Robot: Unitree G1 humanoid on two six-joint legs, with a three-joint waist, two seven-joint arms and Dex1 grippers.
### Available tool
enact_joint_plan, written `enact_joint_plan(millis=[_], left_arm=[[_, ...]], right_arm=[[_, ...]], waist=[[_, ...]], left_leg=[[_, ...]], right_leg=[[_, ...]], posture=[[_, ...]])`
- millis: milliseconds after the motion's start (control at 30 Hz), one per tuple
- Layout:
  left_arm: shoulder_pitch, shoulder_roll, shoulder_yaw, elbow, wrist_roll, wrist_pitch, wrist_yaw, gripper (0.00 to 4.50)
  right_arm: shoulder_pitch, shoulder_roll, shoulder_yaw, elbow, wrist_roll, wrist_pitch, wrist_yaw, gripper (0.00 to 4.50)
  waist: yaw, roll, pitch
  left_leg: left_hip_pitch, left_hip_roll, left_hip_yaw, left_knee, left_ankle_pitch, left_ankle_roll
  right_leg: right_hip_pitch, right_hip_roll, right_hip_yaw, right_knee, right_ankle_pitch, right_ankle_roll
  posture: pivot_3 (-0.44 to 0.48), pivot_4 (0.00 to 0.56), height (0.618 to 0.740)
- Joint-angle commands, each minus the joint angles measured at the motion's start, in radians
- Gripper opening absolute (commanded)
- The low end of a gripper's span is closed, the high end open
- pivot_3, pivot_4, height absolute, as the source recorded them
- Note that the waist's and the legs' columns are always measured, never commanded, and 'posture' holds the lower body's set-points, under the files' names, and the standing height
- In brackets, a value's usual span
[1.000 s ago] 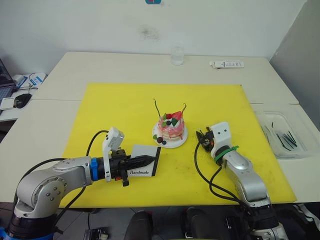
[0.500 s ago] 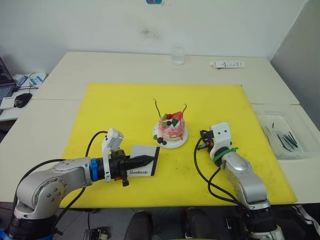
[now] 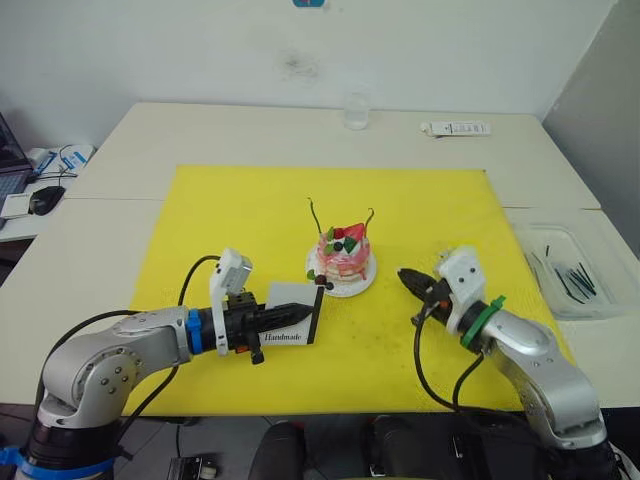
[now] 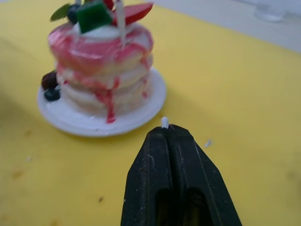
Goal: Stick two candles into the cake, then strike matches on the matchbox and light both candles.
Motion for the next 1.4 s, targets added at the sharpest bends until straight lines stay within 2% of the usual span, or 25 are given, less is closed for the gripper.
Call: enact_joint_plan(millis=[33, 267, 367, 500, 833, 967, 1167, 1400], left_arm=[[-0.027, -0.001, -0.006, -0.017, -0.020, 0.000, -0.001, 0.00], [-0.058, -0.012, -0.026, -0.021, -0.029, 0.006, 0.019, 0.00], [-0.087, -0.047, -0.023, -0.014, -0.050, 0.011, 0.065, 0.00], [-0.119, -0.086, -0.035, -0.024, -0.033, -0.005, 0.115, 0.00], [-0.139, -0.120, -0.094, -0.020, 0.058, -0.083, 0.106, 0.00], [-0.147, -0.154, -0.105, -0.009, 0.085, -0.111, 0.119, 0.00], [-0.149, -0.174, -0.117, -0.004, 0.108, -0.124, 0.114, 0.00], [-0.143, -0.177, -0.116, -0.005, 0.105, -0.123, 0.104, 0.00]], right_arm=[[0.024, -0.025, 0.014, -0.044, 0.001, -0.054, 0.026, 0.08], [0.038, -0.045, 0.028, -0.102, 0.045, -0.067, 0.074, 0.08], [0.020, -0.075, 0.028, -0.151, 0.066, -0.051, 0.101, 0.08], [-0.042, -0.130, 0.025, -0.207, 0.101, 0.012, 0.129, 0.08], [-0.209, -0.199, 0.023, -0.224, 0.179, 0.147, 0.156, 0.08], [-0.261, -0.243, 0.060, -0.251, 0.194, 0.187, 0.182, 0.08], [-0.357, -0.251, 0.122, -0.248, 0.201, 0.259, 0.177, 0.08], [-0.384, -0.266, 0.206, -0.236, 0.172, 0.277, 0.174, 0.08]], waist=[[0.000, 0.000, 0.000], [0.000, 0.000, 0.000], [0.001, 0.000, 0.000], [0.000, 0.000, 0.000], [0.001, 0.000, 0.000], [0.001, 0.000, 0.000], [0.000, 0.000, 0.000], [0.001, 0.000, 0.000]], left_leg=[[0.000, 0.000, 0.000, 0.000, 0.000, 0.000], [0.001, 0.000, 0.000, 0.001, 0.000, 0.000], [0.000, 0.000, 0.000, 0.001, 0.000, 0.000], [0.000, 0.000, 0.000, 0.002, 0.000, 0.000], [0.000, 0.000, 0.000, 0.002, 0.000, 0.000], [0.000, -0.001, -0.001, 0.002, 0.000, 0.000], [0.000, 0.000, -0.001, 0.003, 0.000, 0.000], [-0.001, -0.001, -0.001, 0.003, 0.000, 0.000]], right_leg=[[0.000, 0.000, 0.000, 0.000, 0.000, 0.000], [0.000, 0.000, 0.000, 0.001, 0.000, 0.000], [0.000, 0.000, 0.000, 0.000, 0.000, 0.000], [0.001, 0.000, 0.000, 0.000, 0.000, 0.000], [0.001, 0.001, 0.000, 0.000, 0.000, 0.000], [0.001, 0.001, 0.000, 0.000, 0.000, 0.000], [0.001, 0.001, -0.001, 0.001, 0.000, 0.000], [0.001, 0.001, -0.001, 0.000, 0.000, 0.000]], posture=[[0.000, 0.150, 0.740], [0.000, 0.150, 0.740], [0.000, 0.150, 0.740], [0.000, 0.150, 0.740], [0.000, 0.150, 0.740], [0.000, 0.150, 0.740], [0.000, 0.150, 0.740], [0.000, 0.150, 0.740]])
